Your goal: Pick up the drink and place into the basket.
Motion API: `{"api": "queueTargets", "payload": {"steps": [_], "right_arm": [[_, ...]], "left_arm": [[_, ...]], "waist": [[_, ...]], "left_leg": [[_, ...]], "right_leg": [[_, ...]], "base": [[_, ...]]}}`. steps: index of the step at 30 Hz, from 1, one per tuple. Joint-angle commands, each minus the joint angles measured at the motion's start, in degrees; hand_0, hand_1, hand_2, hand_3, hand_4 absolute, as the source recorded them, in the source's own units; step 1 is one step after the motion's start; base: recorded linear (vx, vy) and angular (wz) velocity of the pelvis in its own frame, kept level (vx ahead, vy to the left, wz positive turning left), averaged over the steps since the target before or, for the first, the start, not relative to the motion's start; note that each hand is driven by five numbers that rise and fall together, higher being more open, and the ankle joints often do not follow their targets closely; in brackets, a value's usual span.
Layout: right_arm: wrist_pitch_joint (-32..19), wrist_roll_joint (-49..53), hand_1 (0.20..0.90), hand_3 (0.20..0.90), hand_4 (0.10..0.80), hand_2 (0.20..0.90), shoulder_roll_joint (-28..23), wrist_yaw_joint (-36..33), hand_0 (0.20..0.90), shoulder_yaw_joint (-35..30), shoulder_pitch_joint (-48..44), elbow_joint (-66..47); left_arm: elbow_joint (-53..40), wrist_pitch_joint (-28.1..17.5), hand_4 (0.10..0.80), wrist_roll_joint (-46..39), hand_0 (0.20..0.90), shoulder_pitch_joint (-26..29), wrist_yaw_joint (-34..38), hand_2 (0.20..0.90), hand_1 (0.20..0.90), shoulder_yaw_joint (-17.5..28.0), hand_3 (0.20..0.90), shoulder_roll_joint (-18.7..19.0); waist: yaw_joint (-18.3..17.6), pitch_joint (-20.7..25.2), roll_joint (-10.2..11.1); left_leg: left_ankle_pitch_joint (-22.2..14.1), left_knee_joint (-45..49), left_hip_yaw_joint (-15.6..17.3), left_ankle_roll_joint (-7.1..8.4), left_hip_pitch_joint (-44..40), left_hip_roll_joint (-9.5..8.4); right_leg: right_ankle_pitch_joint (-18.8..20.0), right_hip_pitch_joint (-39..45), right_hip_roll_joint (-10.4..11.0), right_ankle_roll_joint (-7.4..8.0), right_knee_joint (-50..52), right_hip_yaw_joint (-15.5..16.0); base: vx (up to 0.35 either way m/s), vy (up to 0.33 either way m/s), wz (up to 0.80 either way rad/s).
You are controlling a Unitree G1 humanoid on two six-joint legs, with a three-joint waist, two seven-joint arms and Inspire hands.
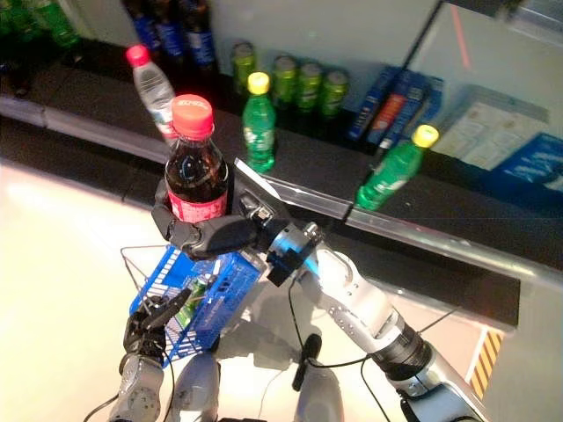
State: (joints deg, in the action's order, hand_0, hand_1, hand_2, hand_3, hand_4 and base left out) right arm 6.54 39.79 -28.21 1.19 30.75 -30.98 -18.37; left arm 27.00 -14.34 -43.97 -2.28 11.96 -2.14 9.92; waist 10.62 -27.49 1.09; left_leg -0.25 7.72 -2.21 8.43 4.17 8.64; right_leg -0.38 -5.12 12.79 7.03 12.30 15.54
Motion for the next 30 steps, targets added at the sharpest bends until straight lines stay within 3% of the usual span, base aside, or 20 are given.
{"api": "queueTargets", "payload": {"steps": [1,3,15,24,30], "right_arm": [[-6.53,-0.32,0.3,0.2,0.1,0.3,7.17,-2.08,0.3,1.01,-7.36,-2.94],[-6.23,-0.37,0.3,0.2,0.1,0.3,7.83,-4.62,0.3,2.32,-8.64,-0.75],[-6.2,-6.58,0.3,0.2,0.1,0.3,12.21,-12.57,0.3,6.14,-14.03,8.94],[-6.93,-7.6,0.3,0.2,0.1,0.3,13.7,-14.42,0.3,7.48,-14.83,14.08],[-7.73,-14.93,0.3,0.2,0.1,0.3,13.95,-13.73,0.3,7.91,-16.31,19.67]], "left_arm": [[-18.11,-11.92,0.1,5.53,0.3,-1.14,-6.64,0.3,0.3,0.76,0.2,13.48],[-24.03,-8.59,0.1,1.65,0.3,-0.88,-11.54,0.3,0.3,0.27,0.2,14.49],[-42.89,-4.02,0.1,-9.0,0.3,1.28,-33.97,0.3,0.3,-1.4,0.2,19.19],[-49.37,-1.73,0.1,-10.93,0.3,3.82,-41.04,0.3,0.3,-1.16,0.2,24.46],[-49.07,-2.29,0.1,-12.23,0.3,4.47,-43.69,0.3,0.3,0.11,0.2,27.51]], "waist": [[3.49,12.2,-2.07],[5.56,11.79,-2.13],[12.02,10.85,-2.41],[14.99,8.92,-1.97],[16.65,7.37,-1.67]], "left_leg": [[1.23,1.89,-0.19,-3.4,1.32,-4.03],[1.6,1.88,-1.97,-3.5,1.98,-4.66],[2.34,2.37,-8.16,-3.86,3.69,-6.79],[2.52,3.5,-10.05,-4.12,6.38,-8.47],[2.79,4.05,-10.95,-4.07,8.22,-9.4]], "right_leg": [[-4.06,6.83,-1.1,-3.46,-1.24,1.07],[-3.95,7.27,-0.59,-3.15,-1.22,2.35],[-2.76,9.68,0.77,-1.61,-2.7,6.17],[-2.02,10.17,2.01,-0.33,-3.31,8.15],[-1.71,9.52,2.7,-0.12,-2.9,9.3]], "base": [[-0.033,-0.002,0.39],[-0.023,-0.013,0.39],[0.019,-0.005,0.37],[0.011,-0.011,0.13],[0.0,-0.024,0.17]]}}
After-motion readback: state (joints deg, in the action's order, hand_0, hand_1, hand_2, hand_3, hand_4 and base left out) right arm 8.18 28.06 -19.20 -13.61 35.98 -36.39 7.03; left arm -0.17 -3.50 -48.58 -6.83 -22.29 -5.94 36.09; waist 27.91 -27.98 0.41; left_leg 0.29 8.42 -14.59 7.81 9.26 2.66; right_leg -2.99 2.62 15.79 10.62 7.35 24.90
